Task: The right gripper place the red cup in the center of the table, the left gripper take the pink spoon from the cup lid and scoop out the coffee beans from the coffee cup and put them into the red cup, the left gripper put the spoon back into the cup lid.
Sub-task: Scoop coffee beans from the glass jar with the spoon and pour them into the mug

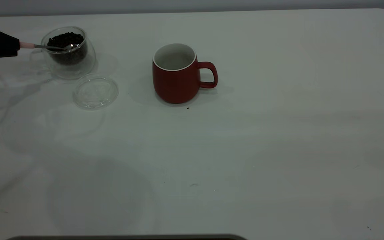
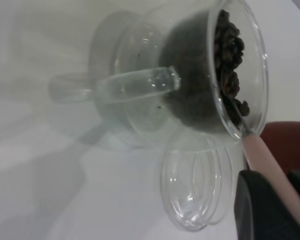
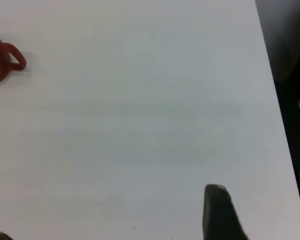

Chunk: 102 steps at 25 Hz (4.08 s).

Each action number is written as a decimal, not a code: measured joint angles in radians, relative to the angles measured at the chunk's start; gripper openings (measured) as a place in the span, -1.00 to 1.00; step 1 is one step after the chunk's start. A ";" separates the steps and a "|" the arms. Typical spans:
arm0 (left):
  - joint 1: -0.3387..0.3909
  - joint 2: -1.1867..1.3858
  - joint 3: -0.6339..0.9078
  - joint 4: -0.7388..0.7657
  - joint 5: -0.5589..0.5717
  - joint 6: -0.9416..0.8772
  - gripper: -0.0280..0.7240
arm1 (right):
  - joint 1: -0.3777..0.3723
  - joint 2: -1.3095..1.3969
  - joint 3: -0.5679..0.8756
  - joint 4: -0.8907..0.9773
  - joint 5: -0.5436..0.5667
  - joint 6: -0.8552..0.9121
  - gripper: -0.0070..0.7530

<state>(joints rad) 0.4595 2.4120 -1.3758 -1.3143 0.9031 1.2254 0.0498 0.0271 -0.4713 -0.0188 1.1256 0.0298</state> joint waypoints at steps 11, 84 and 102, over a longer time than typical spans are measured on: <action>0.008 0.000 0.000 0.000 0.000 -0.138 -0.59 | 0.000 0.000 0.000 0.000 0.000 0.000 0.17; -0.329 0.000 -0.002 -0.071 0.120 0.071 -0.59 | 0.000 0.000 0.000 0.000 0.000 0.000 0.17; -0.342 -0.018 -0.002 -0.057 0.179 0.485 -0.59 | 0.000 0.000 0.000 0.000 0.000 0.000 0.17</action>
<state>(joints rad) 0.1176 2.3941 -1.3777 -1.3716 1.0824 1.7100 0.0498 0.0271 -0.4713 -0.0188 1.1256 0.0303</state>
